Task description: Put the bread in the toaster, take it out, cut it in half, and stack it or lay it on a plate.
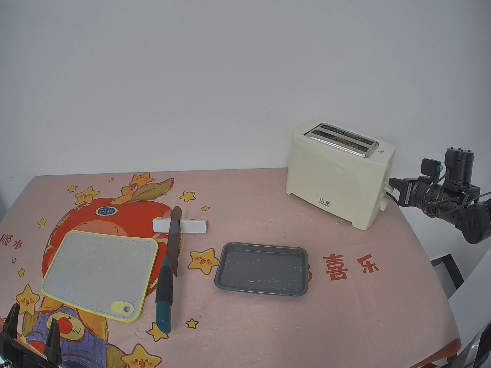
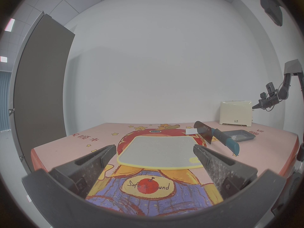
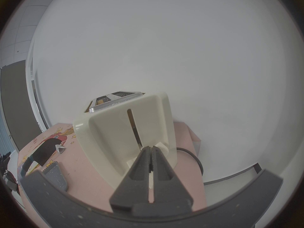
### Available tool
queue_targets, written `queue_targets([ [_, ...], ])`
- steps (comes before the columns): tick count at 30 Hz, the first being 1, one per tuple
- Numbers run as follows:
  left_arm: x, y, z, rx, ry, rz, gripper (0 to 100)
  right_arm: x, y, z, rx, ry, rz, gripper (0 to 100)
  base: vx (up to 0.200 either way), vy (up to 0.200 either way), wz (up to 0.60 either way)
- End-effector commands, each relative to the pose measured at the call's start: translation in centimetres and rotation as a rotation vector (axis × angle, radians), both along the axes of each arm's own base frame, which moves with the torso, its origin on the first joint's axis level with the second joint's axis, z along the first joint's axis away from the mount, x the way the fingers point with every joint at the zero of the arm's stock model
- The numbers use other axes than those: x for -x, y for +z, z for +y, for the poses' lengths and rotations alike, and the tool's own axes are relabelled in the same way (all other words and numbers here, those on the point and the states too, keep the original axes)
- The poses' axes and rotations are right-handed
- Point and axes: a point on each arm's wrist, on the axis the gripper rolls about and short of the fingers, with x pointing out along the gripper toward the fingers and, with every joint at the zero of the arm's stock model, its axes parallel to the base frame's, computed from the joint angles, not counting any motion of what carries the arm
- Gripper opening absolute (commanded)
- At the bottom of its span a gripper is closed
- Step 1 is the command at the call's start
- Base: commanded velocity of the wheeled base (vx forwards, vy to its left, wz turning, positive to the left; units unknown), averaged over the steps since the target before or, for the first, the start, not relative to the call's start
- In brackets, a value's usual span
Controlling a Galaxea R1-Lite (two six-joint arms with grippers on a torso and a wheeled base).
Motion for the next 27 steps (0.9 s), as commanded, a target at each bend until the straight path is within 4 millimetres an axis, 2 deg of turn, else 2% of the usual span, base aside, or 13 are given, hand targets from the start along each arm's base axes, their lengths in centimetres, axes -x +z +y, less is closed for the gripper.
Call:
queue_targets([
  [1,-0.07,-0.51,0.00,0.001,0.002,0.009,100,-0.02,-0.25,0.07,0.001,0.002,0.010,0,0.000,0.000,0.00],
  [27,-0.07,-0.51,0.00,0.001,0.002,0.009,100,0.13,0.33,0.06,-0.001,0.002,-0.011,0,0.000,0.000,0.00],
])
